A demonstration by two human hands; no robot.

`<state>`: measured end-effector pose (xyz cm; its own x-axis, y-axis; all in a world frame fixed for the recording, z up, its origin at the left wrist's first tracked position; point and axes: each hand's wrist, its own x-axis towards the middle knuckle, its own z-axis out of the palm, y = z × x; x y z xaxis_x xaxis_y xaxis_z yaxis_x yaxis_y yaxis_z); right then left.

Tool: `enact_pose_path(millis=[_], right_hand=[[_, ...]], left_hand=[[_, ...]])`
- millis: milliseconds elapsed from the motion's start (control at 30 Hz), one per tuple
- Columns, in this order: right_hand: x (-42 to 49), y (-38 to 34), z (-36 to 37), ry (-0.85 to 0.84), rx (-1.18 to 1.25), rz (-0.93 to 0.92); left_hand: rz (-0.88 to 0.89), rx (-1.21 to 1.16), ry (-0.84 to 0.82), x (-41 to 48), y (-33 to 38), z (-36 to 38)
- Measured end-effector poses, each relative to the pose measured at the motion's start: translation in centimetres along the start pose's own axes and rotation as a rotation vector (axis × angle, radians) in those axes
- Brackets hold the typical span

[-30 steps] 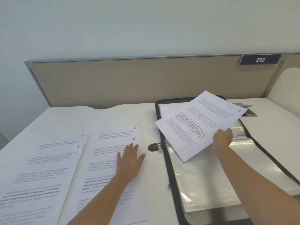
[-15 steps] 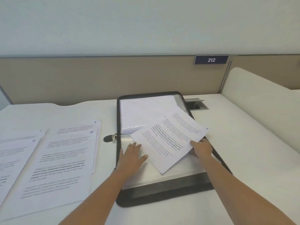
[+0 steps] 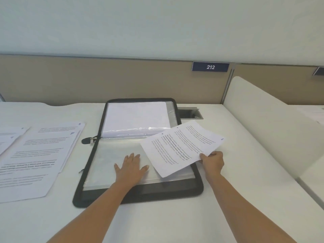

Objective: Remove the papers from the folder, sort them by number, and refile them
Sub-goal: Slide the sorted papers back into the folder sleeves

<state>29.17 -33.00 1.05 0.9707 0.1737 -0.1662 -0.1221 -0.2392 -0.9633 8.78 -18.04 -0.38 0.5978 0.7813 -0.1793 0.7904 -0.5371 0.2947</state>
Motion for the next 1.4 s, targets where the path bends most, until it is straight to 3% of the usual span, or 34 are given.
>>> enact_pose_path(millis=[267, 400, 567, 667, 767, 967, 1167, 1300, 1400], right_hand=[[2.1, 1.4, -4.0, 0.099, -0.067, -0.058], [2.4, 2.5, -4.0, 0.097, -0.279, -0.375], [1.2, 2.4, -2.3, -0.364, -0.444, -0.763], [0.5, 2.2, -1.5, -0.695, -0.602, -0.772], [0.1, 2.6, -1.3, -0.826, -0.878, -0.733], [1.2, 3.4, -2.2, -0.673, -1.007, -0.654], [2.2, 4.2, -3.3, -0.497, -0.914, -0.621], [2.4, 4.3, -3.3, -0.338, -0.919, -0.583], [2.4, 4.6, -3.1, -0.309, -0.951, -0.568]], left_hand=[[0.005, 0.076, 0.012, -1.1, 2.4, 1.8], [0.008, 0.085, 0.017, -1.5, 1.9, 2.1], [0.016, 0.097, 0.031, -1.6, 1.6, 2.3], [0.020, 0.103, 0.032, -1.7, 1.5, 2.4], [0.028, 0.099, 0.031, -1.8, 1.3, 2.4], [0.037, 0.087, 0.038, -1.8, 1.1, 2.3], [-0.018, 0.029, 0.070, -1.5, 2.9, 1.9], [0.068, -0.027, 0.140, -1.4, 4.8, 1.9], [0.161, -0.084, 0.169, -1.0, 6.5, 2.1]])
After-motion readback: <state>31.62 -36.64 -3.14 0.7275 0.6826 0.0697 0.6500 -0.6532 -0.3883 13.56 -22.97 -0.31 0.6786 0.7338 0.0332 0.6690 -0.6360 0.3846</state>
